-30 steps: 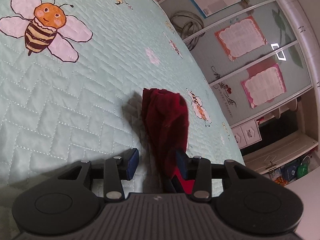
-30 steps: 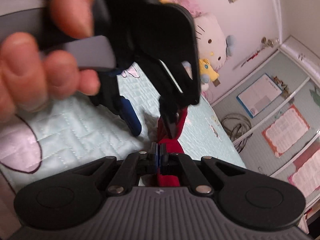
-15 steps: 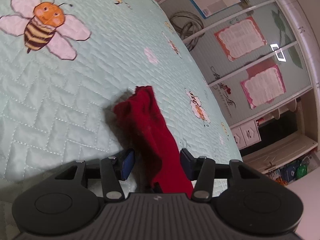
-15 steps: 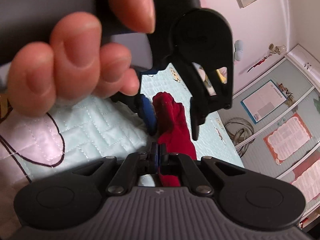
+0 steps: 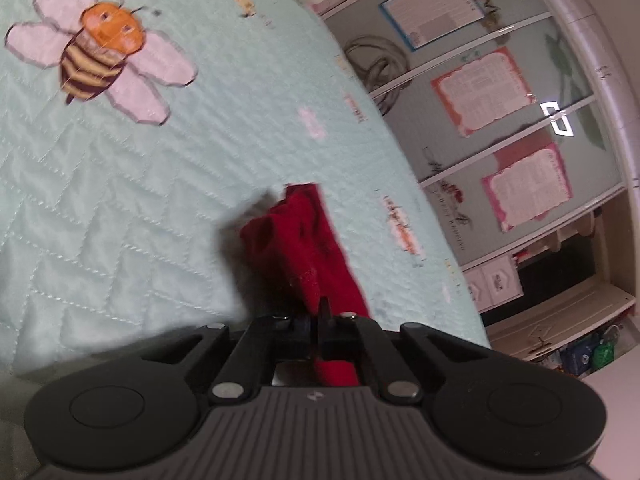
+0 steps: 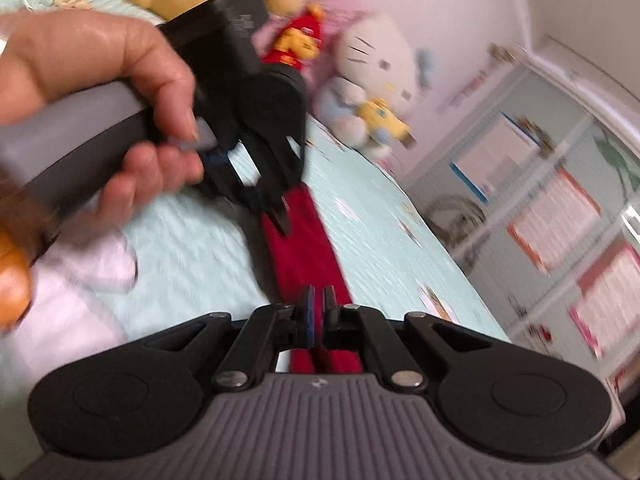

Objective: Fold clothes

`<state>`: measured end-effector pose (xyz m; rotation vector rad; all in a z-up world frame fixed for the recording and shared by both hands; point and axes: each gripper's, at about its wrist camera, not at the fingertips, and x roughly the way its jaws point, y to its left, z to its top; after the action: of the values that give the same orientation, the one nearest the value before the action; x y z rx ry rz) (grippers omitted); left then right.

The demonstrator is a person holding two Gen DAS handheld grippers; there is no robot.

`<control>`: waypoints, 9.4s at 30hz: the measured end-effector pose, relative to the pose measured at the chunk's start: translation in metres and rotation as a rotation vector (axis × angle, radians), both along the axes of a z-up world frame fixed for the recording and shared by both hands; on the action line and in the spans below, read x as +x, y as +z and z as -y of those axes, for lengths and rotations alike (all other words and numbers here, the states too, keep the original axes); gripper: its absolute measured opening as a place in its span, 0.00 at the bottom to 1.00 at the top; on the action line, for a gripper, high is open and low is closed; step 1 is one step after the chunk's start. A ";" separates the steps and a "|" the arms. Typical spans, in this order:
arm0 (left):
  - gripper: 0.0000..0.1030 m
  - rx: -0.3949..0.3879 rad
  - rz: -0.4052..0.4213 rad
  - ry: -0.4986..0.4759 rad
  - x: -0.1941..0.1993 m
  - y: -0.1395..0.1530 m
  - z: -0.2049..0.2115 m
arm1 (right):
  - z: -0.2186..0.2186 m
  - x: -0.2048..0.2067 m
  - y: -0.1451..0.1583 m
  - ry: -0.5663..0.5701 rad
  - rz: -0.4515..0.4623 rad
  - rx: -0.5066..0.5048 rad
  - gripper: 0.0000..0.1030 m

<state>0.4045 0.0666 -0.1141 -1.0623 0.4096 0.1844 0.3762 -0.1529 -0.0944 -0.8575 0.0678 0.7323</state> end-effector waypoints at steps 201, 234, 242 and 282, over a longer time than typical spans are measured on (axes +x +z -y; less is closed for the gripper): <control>0.13 0.437 -0.324 -0.112 -0.466 0.030 -0.018 | -0.187 -0.282 0.039 0.249 -0.794 0.089 0.08; 0.29 0.469 -0.327 0.085 -0.514 0.048 -0.031 | -0.072 -0.322 0.080 0.000 -0.796 0.480 0.23; 0.29 0.577 -0.337 0.098 -0.518 0.079 -0.002 | 0.188 -0.379 0.080 -0.484 -0.742 0.774 0.26; 0.49 0.647 -0.047 -1.127 -0.224 0.031 0.410 | 0.552 -0.097 0.005 -0.878 -0.876 0.559 0.53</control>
<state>0.1803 -0.3436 -0.0836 -0.0917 0.8600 -0.6315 0.2792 -0.7049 -0.0890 0.1160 0.9184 0.2075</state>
